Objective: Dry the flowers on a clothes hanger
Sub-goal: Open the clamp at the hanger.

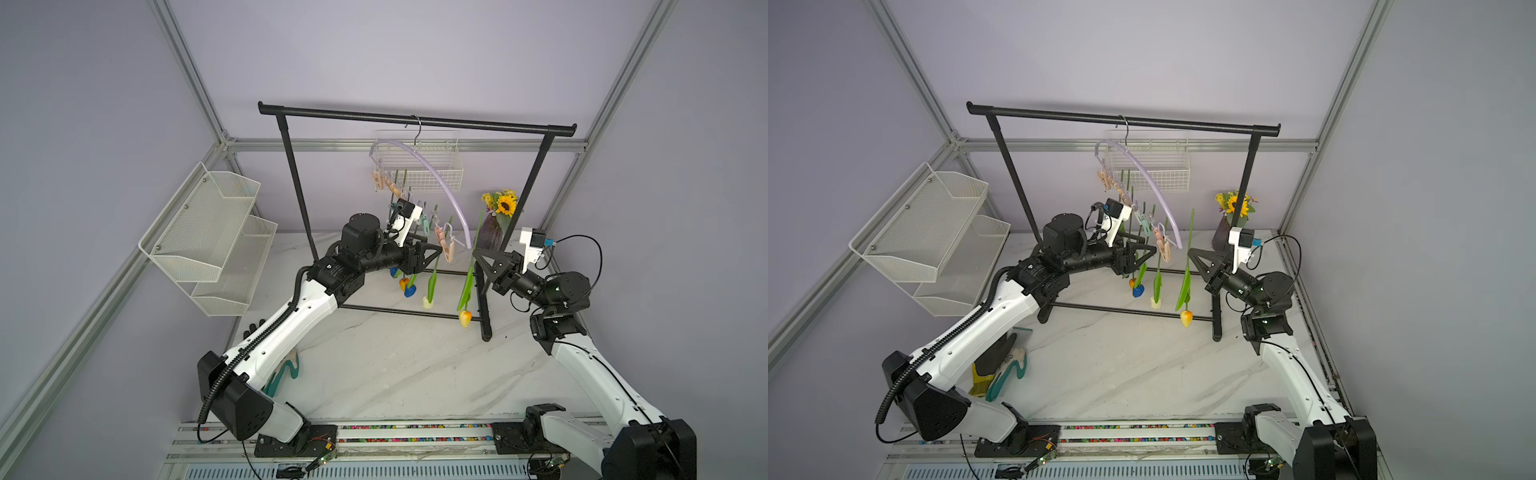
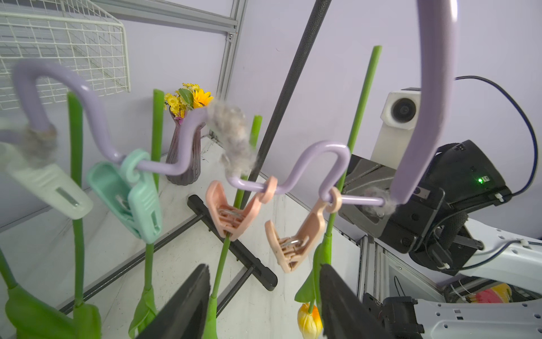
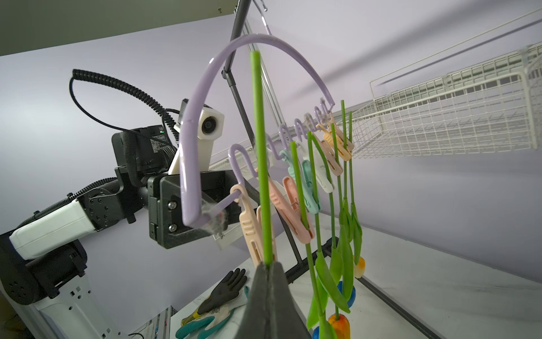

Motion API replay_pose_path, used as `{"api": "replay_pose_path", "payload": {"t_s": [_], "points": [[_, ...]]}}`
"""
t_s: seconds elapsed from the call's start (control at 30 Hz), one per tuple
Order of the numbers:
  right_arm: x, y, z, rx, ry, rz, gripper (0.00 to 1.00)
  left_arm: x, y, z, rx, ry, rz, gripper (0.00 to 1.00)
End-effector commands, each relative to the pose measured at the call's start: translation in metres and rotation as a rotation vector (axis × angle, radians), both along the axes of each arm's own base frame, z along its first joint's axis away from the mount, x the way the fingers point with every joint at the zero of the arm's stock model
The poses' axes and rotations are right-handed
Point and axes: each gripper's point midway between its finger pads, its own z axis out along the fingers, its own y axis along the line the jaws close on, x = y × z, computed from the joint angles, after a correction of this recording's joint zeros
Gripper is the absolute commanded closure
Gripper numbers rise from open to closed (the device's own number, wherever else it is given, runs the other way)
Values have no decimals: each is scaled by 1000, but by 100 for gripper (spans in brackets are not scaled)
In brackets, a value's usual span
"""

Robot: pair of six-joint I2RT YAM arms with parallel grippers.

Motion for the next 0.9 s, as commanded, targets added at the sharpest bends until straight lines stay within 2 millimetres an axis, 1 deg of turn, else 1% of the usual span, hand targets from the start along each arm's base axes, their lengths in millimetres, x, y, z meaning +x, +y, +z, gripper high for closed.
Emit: {"api": "replay_pose_path", "payload": {"t_s": [0.0, 0.13, 0.3, 0.7, 0.87], "points": [[-4, 4, 14, -6, -73, -8, 100, 2, -2, 25, -41, -65, 48, 40], [-3, 7, 13, -8, -69, -1, 100, 2, -6, 25, -48, -72, 70, 40], [-4, 11, 14, -11, -73, 7, 100, 1, -11, 25, -52, -74, 77, 44], [-5, 18, 13, -22, -69, 23, 100, -3, -29, 19, -39, -62, 57, 45], [-5, 20, 12, -27, -65, 26, 100, -1, -33, 18, -37, -61, 59, 45]]}}
